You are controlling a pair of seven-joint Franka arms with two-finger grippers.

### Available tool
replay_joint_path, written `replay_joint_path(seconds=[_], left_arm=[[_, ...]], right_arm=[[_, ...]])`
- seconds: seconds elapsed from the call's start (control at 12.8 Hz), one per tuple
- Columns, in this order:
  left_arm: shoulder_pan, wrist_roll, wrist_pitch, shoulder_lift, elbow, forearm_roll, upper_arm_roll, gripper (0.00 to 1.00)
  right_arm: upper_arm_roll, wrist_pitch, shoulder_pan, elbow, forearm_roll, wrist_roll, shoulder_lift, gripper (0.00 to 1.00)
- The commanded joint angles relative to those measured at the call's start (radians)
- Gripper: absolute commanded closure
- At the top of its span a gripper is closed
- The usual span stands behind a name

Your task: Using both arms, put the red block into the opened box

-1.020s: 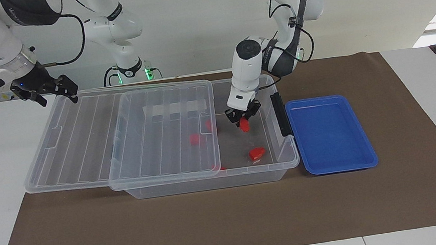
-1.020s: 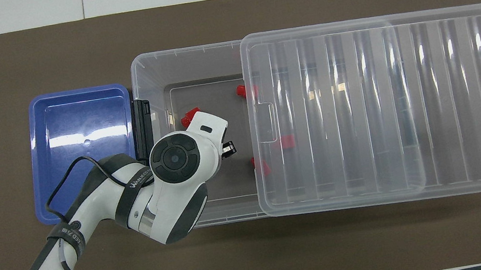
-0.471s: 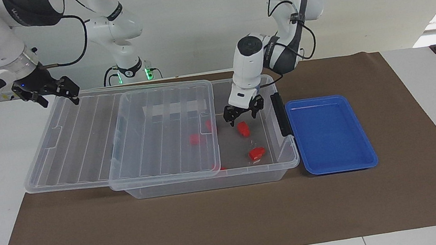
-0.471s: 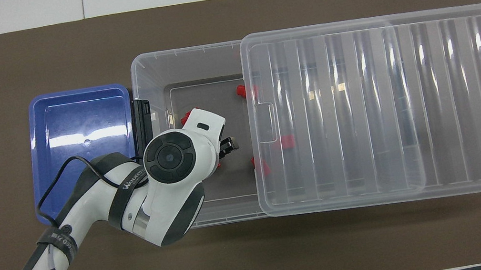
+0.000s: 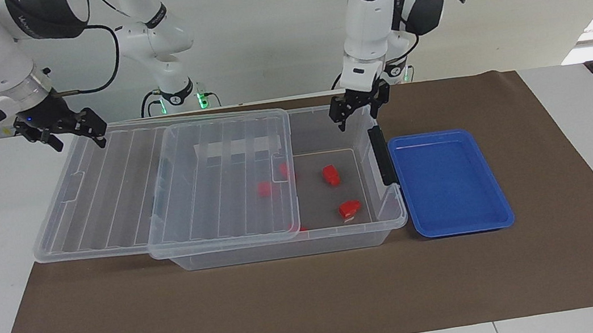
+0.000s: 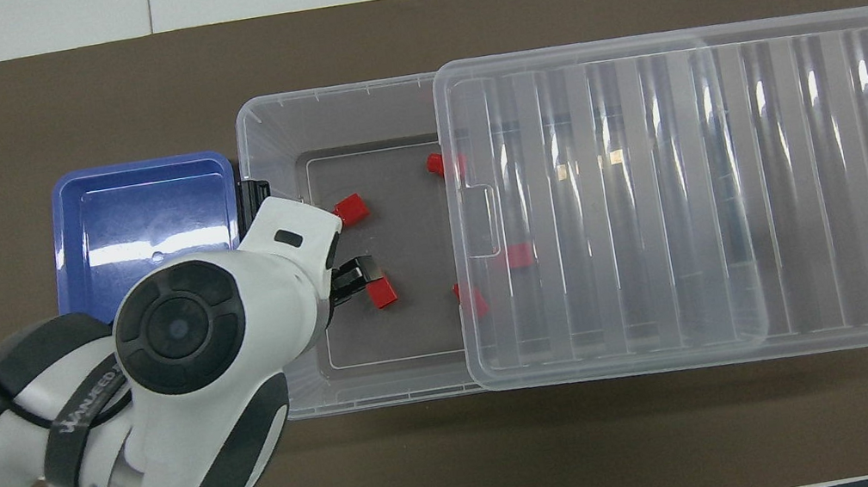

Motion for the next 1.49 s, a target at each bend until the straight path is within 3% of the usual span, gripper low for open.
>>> replay_joint_path(seconds=[0.0,0.08,0.16,0.24,0.55,0.94,1.41], left_arm=[[0.123,0.171,-0.032,-0.018,0.018,-0.006,-0.001,0.00],[0.168,0.234,-0.033,-0.012,0.044,-0.006,-0.001,0.00],[0.223,0.308,-0.039,-0.001,0.073,-0.006,-0.001,0.00],[0.264,0.369,-0.059,0.019,0.113,-0.006,-0.001,0.00],[0.404,0.549,-0.191,0.091,0.308,-0.008,0.000,0.00],[0.481,0.626,-0.343,0.128,0.449,-0.008,0.003,0.00],[0.467,0.626,-0.397,0.093,0.416,-0.010,-0.007,0.00]], right_arm=[[-0.091,0.049,-0.012,-0.041,-0.019,-0.157,0.000,0.26],[-0.113,0.052,-0.020,-0.042,-0.019,-0.198,0.008,0.65],[-0.141,0.057,-0.035,-0.056,-0.019,-0.255,0.015,0.95],[-0.168,0.068,-0.044,-0.068,-0.019,-0.283,0.023,1.00],[-0.199,0.207,-0.080,-0.186,-0.016,-0.331,0.037,1.00],[-0.193,0.306,-0.087,-0.266,-0.016,-0.334,0.038,1.00],[-0.129,0.307,-0.092,-0.275,-0.016,-0.265,0.044,1.00]])
